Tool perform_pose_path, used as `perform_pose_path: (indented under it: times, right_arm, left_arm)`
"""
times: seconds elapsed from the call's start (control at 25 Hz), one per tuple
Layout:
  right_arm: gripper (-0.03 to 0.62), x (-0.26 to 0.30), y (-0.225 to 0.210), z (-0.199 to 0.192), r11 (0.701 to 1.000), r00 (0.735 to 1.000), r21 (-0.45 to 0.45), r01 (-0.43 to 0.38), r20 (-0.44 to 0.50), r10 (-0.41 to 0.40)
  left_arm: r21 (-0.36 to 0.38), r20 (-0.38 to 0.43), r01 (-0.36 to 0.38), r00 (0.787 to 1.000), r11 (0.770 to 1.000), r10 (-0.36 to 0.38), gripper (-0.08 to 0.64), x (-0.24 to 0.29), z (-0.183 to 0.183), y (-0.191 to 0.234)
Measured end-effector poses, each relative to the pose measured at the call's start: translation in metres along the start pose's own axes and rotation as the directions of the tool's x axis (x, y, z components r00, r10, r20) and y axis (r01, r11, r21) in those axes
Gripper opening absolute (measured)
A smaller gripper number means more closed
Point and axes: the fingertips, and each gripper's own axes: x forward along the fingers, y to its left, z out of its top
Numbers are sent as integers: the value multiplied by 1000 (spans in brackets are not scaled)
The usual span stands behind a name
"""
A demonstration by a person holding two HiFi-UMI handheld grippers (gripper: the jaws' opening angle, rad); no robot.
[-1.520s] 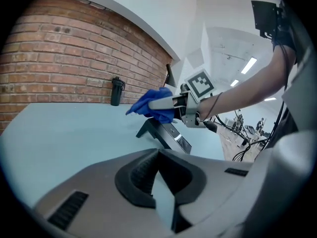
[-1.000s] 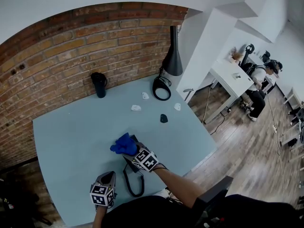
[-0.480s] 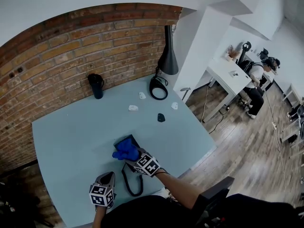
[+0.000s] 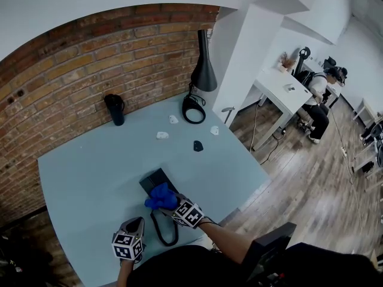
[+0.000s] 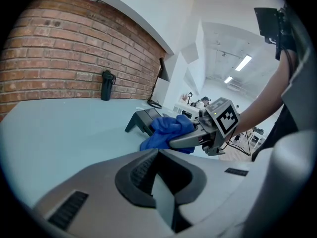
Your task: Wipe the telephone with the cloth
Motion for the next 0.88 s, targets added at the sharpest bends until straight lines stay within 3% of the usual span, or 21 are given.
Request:
perform_pose_path:
  times: [0.36, 0.6, 0.88]
  right_arm:
    - [227, -10, 8, -21, 1000, 1000, 2, -10, -24, 10]
    - [227, -14, 16, -44, 994, 995, -107, -21, -96, 11]
    - [215, -15, 18, -49, 992, 994, -125, -5, -107, -9]
  left_arm:
    - [19, -24, 24, 999, 1000, -24, 9, 3, -6, -8]
    - [24, -37, 30, 999, 999, -29, 9, 3, -9, -11]
    - [51, -62, 52, 997, 997, -49, 9, 6, -14, -22]
